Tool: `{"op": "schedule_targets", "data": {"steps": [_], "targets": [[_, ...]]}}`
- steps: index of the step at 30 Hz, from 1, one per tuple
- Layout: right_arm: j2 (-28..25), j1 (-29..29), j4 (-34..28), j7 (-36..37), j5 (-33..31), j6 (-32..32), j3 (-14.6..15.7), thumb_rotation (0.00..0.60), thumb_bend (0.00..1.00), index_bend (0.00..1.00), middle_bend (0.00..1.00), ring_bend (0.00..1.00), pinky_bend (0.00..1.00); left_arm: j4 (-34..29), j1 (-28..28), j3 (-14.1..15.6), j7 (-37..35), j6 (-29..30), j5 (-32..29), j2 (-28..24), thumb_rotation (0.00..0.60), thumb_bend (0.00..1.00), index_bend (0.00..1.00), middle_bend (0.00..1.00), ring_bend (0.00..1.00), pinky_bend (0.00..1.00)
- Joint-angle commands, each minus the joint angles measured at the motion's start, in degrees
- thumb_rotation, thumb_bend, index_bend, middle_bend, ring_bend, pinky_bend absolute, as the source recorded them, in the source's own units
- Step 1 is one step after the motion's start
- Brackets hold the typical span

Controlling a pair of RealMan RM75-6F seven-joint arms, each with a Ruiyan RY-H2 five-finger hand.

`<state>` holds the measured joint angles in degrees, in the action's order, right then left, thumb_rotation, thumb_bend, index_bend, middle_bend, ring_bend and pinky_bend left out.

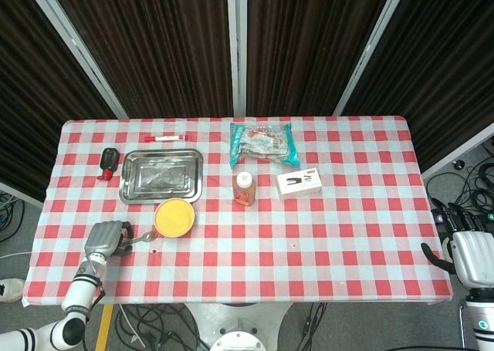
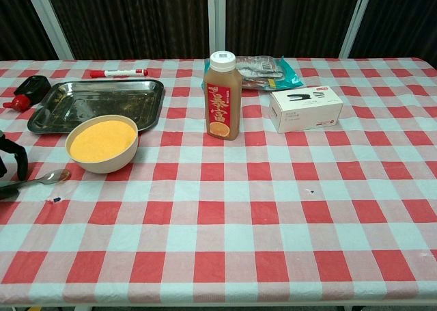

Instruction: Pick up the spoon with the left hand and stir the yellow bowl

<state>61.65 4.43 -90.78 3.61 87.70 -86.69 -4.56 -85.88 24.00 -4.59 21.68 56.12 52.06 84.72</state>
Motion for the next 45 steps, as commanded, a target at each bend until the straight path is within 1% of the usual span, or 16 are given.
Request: {"op": "schedule_targets", "data": {"steps": [1,11,16,24,27,31,35,38,42,45], "targets": [[0.0,-0.07,0.11,0.13,-0.04,-0.06,0.05,0.6,0.2,0.1,0.27,0.13,0.2,0.22,0.16,0.16,-0.07,-0.13,-0.11,0.15,0.6,0.35,0.58,1.0,1.0,1.0],[-0.07,-0.1,0.04,0.11,-0.05,-0.03,0.14,0.6,0.19,0.1,0.27,0.13,0.2,0.54,0.49,0.51,-0.59,-0.01,-0.22,0.25,0.6,0.37,0.58,1.0,1.0,1.0],[-0.06,-0.09,-0.01,0.03,-0.24,0.16,0.18,0.6,0.19,0.1,0.27,0.13,0.21,0.64,0.52,0.82,-0.97,0.04,0.07,0.29,0.6,0.41,0.6,1.0,1.0,1.0],[-0.17,-0.22,-0.25,-0.07,0.0,-0.2,0.23,0.6,0.19,0.1,0.27,0.13,0.21,0.77,0.0,1.28,-2.29,1.1,1.63,0.2,0.6,0.42,0.62,1.0,1.0,1.0],[-0.22,-0.34,-0.39,-0.15,0.13,-0.45,0.28,0.6,0.19,0.1,0.27,0.13,0.21,0.82,-0.77,1.53,-3.66,2.56,3.56,-0.12,0.6,0.42,0.62,1.0,1.0,1.0],[-0.43,-0.51,-0.78,-0.47,0.42,-0.96,0.29,0.6,0.19,0.1,0.27,0.13,0.21,-0.12,-2.74,1.94,-5.72,6.9,7.49,-1.83,0.6,0.42,0.62,1.0,1.0,1.0],[-0.5,-0.62,-1.17,-0.75,0.77,-1.33,0.35,0.6,0.19,0.1,0.27,0.13,0.21,-2.5,-4.47,2.08,-7.05,11.48,11.55,-4.38,0.6,0.42,0.62,1.0,1.0,1.0],[-0.47,-0.63,-1.28,-0.86,0.83,-1.37,0.36,0.6,0.19,0.1,0.27,0.13,0.21,-4.45,-4.63,1.54,-6.96,13.92,14.44,-6.13,0.6,0.42,0.62,1.0,1.0,1.0],[-0.53,-0.6,-1.26,-0.83,1.03,-1.47,0.35,0.6,0.19,0.1,0.27,0.13,0.21,-5.67,-2.27,0.15,-5.23,12.51,16.19,-7.01,0.6,0.42,0.62,1.0,1.0,1.0],[-0.61,-0.72,-1.19,-0.67,0.98,-1.7,0.3,0.6,0.19,0.1,0.27,0.13,0.21,-5.14,1.16,-1.44,-3.08,8.55,15.49,-6.11,0.6,0.42,0.62,1.0,1.0,1.0]]}}
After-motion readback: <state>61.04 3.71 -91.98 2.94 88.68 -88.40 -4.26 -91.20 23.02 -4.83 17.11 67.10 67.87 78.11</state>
